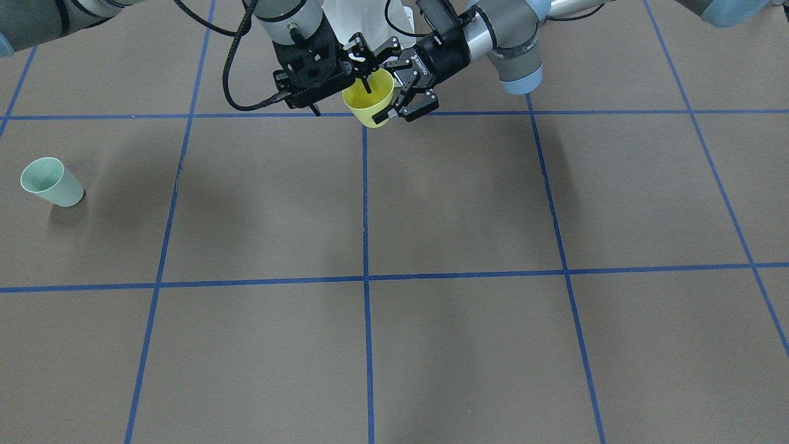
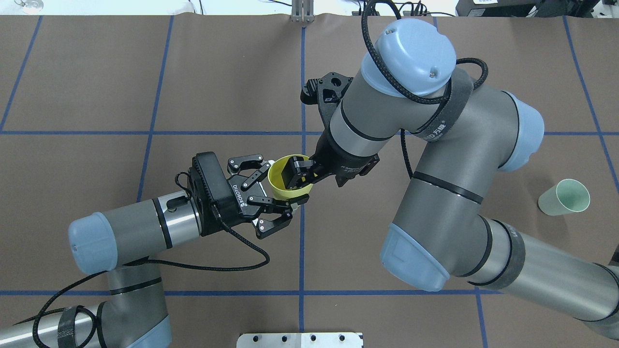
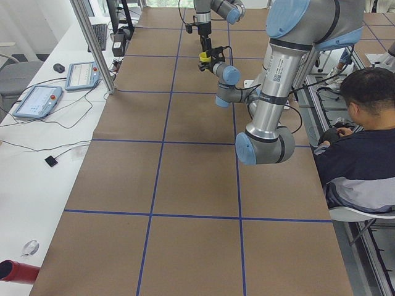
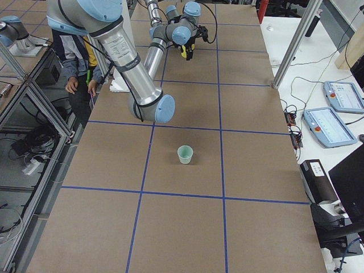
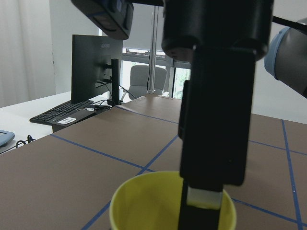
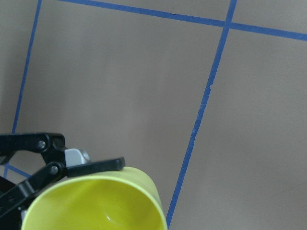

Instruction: Transfer and stack yellow cup on green cup

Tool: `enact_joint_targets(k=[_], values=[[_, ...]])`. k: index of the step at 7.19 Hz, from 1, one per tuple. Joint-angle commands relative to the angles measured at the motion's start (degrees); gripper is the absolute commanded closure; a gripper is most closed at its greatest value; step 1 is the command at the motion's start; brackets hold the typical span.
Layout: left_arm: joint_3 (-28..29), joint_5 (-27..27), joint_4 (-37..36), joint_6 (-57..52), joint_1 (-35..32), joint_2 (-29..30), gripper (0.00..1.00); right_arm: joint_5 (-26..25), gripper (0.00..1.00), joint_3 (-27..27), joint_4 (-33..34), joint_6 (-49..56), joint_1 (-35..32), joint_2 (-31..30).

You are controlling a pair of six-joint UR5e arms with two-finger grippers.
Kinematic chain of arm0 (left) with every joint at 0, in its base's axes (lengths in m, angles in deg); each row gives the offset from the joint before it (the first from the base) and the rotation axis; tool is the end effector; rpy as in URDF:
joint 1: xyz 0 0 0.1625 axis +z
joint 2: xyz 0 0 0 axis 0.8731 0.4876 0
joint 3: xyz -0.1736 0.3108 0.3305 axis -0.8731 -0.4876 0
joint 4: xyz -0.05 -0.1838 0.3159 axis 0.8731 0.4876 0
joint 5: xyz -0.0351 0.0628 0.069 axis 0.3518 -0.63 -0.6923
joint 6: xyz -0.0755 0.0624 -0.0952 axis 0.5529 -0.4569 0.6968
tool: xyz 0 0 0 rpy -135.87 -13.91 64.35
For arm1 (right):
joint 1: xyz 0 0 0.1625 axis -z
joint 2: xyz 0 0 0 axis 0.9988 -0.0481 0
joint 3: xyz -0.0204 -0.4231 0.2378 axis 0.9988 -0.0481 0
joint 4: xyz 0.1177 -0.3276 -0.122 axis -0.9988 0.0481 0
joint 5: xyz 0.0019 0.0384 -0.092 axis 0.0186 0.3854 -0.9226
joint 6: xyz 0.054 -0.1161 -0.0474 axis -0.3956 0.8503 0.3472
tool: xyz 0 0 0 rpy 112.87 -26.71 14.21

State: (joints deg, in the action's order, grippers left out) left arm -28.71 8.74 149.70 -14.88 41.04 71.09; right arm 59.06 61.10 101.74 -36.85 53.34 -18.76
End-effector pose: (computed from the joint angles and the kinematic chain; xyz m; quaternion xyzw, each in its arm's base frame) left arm 0.4868 -0.3327 0.2733 0.6109 0.5688 0.1918 0.5162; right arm -0.4913 -0.4007 0.2055 0.0318 -0.4990 -0.1352 0.8554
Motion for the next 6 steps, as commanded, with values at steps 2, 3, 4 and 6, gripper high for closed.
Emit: enact_joint_targets(k=[2, 3, 4, 6], values=[[0.0, 0.0, 2.0, -5.2, -0.1, 0.4, 0.82, 0.0, 0.25, 0.0, 0.0, 0.3, 0.2, 0.2], [0.0, 0.0, 2.0, -5.5, -0.1, 0.3, 0.79, 0.1, 0.25, 0.1, 0.0, 0.3, 0.2, 0.2], [-0.1, 0.0, 2.2, -5.7, -0.2, 0.3, 0.78, 0.2, 0.26, 0.2, 0.0, 1.0, 0.2, 0.3], [0.0, 0.0, 2.4, -8.1, -0.1, 0.0, 0.77, 0.4, 0.3, 0.4, 0.0, 2.3, 0.1, 0.3]])
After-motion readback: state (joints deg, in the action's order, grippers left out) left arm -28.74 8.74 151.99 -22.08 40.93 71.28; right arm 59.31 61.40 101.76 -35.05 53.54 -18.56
